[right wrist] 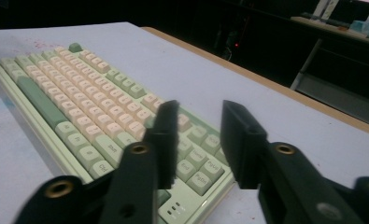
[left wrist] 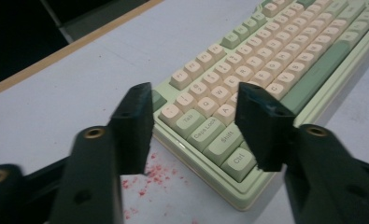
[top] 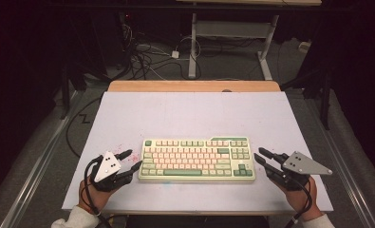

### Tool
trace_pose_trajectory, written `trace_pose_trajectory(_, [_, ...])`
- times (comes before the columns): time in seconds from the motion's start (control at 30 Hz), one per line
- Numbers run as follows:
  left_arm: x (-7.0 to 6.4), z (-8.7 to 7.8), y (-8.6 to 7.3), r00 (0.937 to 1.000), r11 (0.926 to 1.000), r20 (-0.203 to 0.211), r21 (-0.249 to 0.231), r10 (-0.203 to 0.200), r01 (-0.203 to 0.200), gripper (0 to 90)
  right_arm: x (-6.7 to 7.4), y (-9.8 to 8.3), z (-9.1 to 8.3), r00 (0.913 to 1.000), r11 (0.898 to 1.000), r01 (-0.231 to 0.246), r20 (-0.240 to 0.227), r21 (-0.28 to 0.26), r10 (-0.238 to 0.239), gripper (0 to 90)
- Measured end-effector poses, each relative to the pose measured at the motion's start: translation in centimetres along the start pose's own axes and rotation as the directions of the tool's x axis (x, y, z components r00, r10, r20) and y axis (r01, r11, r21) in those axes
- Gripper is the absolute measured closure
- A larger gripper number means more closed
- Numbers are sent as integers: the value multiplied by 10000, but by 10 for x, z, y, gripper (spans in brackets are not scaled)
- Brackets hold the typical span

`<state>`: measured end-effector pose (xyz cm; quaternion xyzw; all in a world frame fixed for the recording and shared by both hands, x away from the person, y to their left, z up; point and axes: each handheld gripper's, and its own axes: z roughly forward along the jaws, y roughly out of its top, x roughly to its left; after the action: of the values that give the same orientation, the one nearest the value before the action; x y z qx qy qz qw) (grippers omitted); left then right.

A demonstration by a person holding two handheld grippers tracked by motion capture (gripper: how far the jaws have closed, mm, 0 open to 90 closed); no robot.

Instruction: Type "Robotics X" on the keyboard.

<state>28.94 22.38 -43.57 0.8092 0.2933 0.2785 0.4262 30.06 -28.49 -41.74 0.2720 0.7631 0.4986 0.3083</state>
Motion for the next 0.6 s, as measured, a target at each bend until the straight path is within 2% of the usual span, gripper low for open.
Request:
trace_pose_trajectory(0.1, [-1,0,1,9994,9997,310,164,-178,173,679,1,2,1,9997,9998,92,-226,149,-88,849])
trace_pose_trajectory(0.13, [-1,0,1,9993,9996,318,179,-208,203,679,1,2,1,9997,9998,92,-226,149,-88,849])
trace_pose_trajectory(0.17, [-1,0,2,9990,9995,378,189,-244,237,775,3,4,3,9992,9998,141,-382,173,-134,900])
trace_pose_trajectory(0.2, [-1,0,2,9986,9994,441,204,-291,282,828,4,5,3,9989,9995,167,-436,258,-155,900])
trace_pose_trajectory(0.27, [0,0,3,9980,9991,530,283,-332,318,877,6,7,6,9981,9990,262,-573,359,-241,900])
trace_pose_trajectory(0.6, [-1,9,13,9904,9945,1325,1009,-403,269,877,14,18,15,9944,9976,506,-948,481,-459,900])
